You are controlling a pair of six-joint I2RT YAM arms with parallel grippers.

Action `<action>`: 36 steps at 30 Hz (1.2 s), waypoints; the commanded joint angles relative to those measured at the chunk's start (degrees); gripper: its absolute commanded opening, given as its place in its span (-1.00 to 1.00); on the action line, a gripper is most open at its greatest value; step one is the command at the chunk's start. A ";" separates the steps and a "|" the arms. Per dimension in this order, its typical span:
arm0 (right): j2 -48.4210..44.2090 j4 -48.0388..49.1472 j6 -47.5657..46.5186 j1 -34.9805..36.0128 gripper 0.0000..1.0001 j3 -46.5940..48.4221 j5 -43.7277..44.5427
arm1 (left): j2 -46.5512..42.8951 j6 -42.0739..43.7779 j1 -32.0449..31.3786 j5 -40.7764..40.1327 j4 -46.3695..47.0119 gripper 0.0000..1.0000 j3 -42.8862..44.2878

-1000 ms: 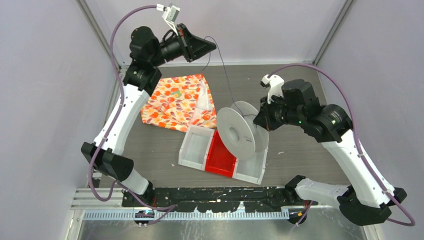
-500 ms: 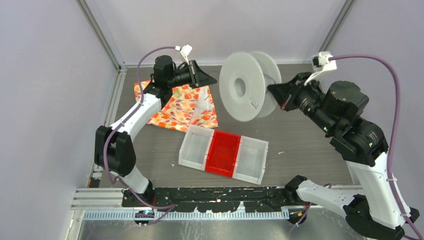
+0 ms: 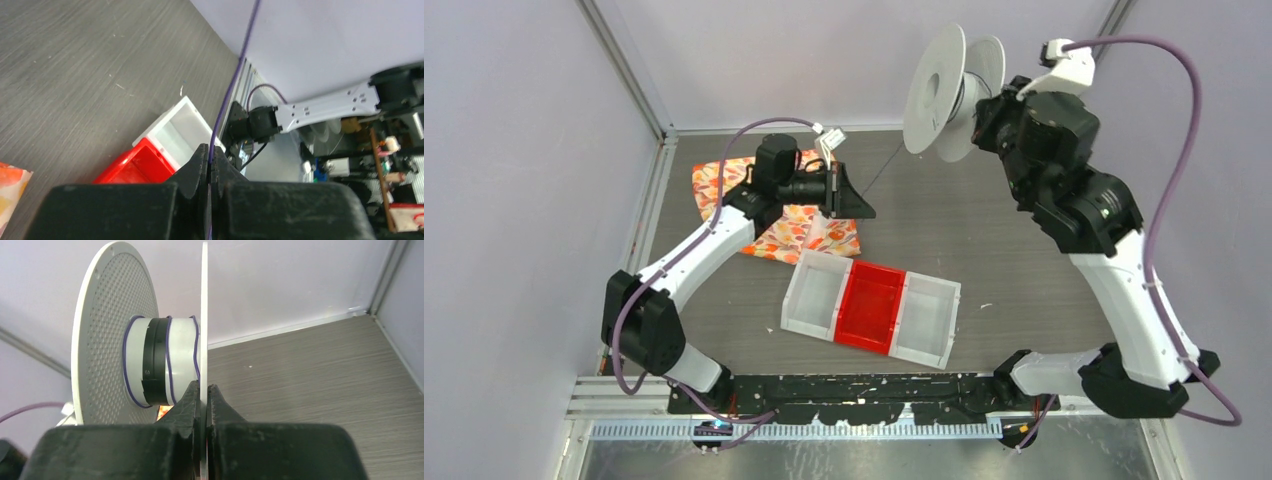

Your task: Wrap the cables

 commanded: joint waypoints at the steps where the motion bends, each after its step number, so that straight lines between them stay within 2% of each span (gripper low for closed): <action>1: 4.73 3.49 -2.52 0.12 -0.99 8.23 7.28 | -2.54 7.35 -3.28 0.86 -8.36 -0.99 2.05; 8: 14.44 -7.34 -6.78 0.05 -0.99 14.41 8.69 | -0.78 18.13 -9.11 -1.62 -26.76 -0.99 14.68; 11: 15.50 -9.44 -7.70 0.13 -0.99 12.52 4.78 | 0.26 21.53 -10.30 -2.10 -33.44 -0.99 21.96; 16: 15.38 -12.45 -8.60 0.13 -0.99 7.99 -3.13 | 2.39 24.12 -10.27 -1.35 -39.21 -0.99 32.08; 20: 12.44 -14.41 -9.87 0.22 -0.99 2.42 -13.32 | 5.16 25.02 -10.27 -1.15 -41.63 -0.99 38.82; 26: 5.00 -18.49 -11.95 0.17 -0.99 -5.45 -27.42 | 7.58 24.12 -10.31 2.34 -41.58 -1.00 43.36; 32: -0.08 -26.17 -15.44 0.22 -0.99 -4.74 -40.75 | 8.04 26.00 -10.18 3.47 -43.03 -1.00 44.72; 36: -2.41 -30.77 -18.37 0.22 -0.99 -2.92 -47.90 | 7.67 25.79 -10.10 6.93 -40.14 -0.99 41.48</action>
